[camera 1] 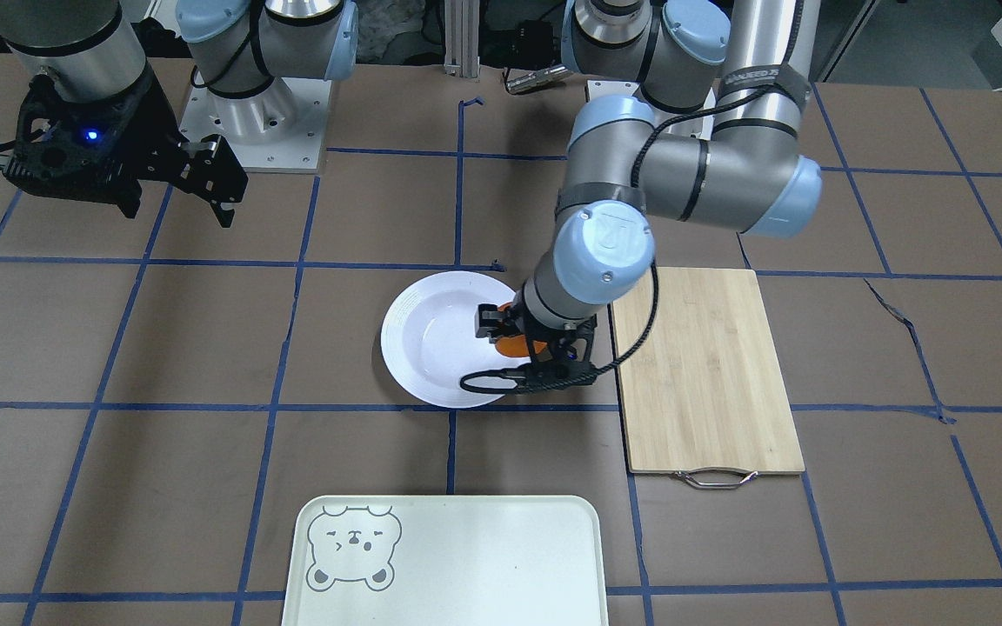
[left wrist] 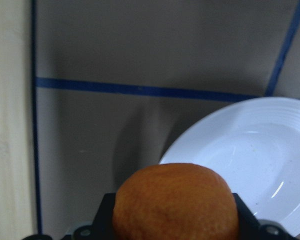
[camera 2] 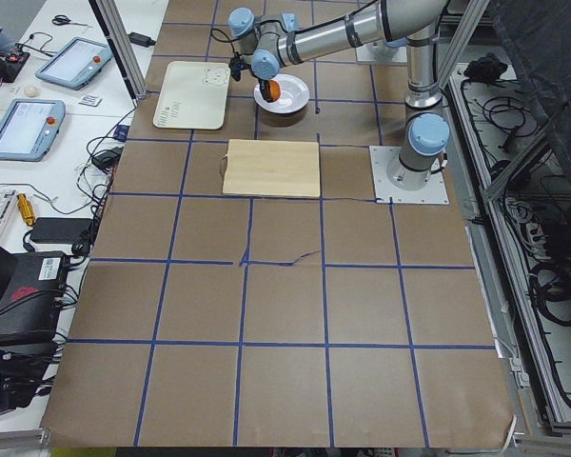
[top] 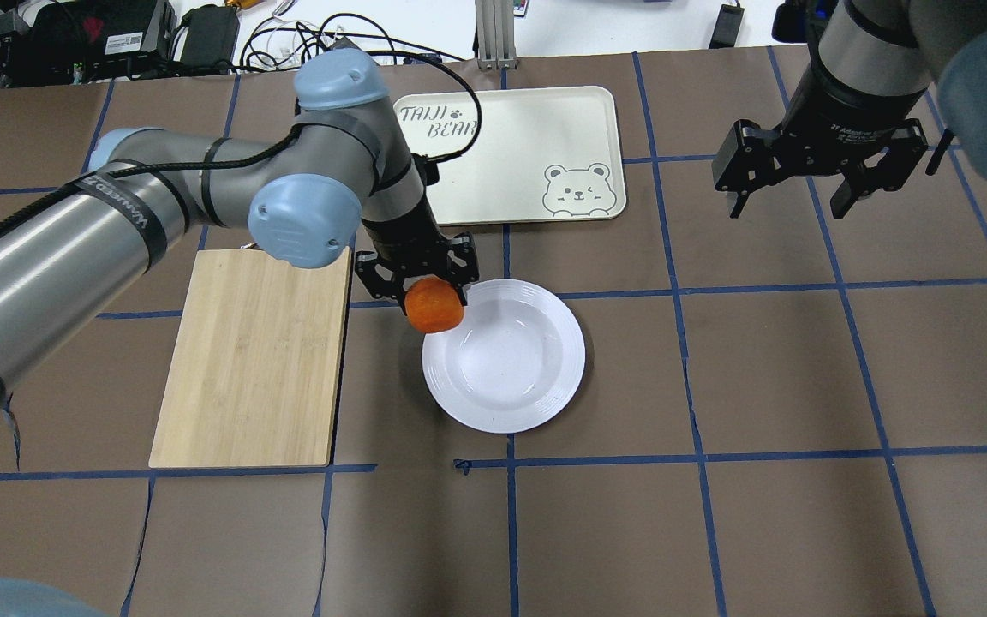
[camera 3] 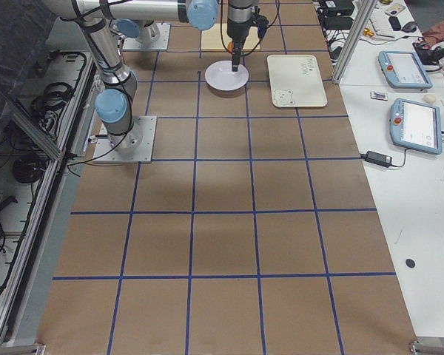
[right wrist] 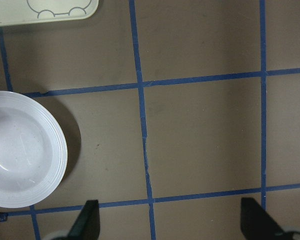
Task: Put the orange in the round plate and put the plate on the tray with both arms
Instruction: 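Carry the orange with the left gripper and release it onto the white plate, then raise the left gripper away while the right gripper moves toward the plate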
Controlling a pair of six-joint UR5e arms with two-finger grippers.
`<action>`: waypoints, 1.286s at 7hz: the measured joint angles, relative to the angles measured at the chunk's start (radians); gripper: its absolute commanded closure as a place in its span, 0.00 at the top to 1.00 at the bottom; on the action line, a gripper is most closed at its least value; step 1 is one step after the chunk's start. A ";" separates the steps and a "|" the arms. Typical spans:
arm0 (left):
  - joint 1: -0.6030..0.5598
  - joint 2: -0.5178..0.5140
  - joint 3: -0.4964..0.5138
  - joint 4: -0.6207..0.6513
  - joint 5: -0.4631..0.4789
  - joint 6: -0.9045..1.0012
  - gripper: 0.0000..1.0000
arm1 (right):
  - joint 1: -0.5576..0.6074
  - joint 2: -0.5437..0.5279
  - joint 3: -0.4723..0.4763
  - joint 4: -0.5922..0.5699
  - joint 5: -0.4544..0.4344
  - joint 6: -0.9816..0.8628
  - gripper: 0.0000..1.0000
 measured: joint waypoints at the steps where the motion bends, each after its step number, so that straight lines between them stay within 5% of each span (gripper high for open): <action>1: -0.050 -0.010 -0.028 0.054 0.000 -0.008 0.24 | 0.000 0.000 0.000 -0.003 0.000 0.000 1.00; 2: -0.081 -0.018 -0.078 0.126 0.001 -0.009 0.26 | 0.000 0.000 0.000 -0.005 0.000 0.000 1.00; 3: -0.093 -0.027 -0.125 0.211 0.002 -0.010 0.43 | -0.001 0.000 0.000 -0.006 0.000 0.000 1.00; 4: -0.097 -0.039 -0.150 0.268 0.002 -0.012 0.99 | -0.001 0.000 0.000 -0.006 0.000 0.000 1.00; 7: -0.097 -0.044 -0.141 0.300 0.005 -0.044 1.00 | -0.003 0.003 0.000 0.000 0.005 -0.003 1.00; 9: -0.052 -0.005 -0.024 0.196 0.035 -0.053 1.00 | -0.008 0.019 0.000 -0.006 0.013 -0.009 1.00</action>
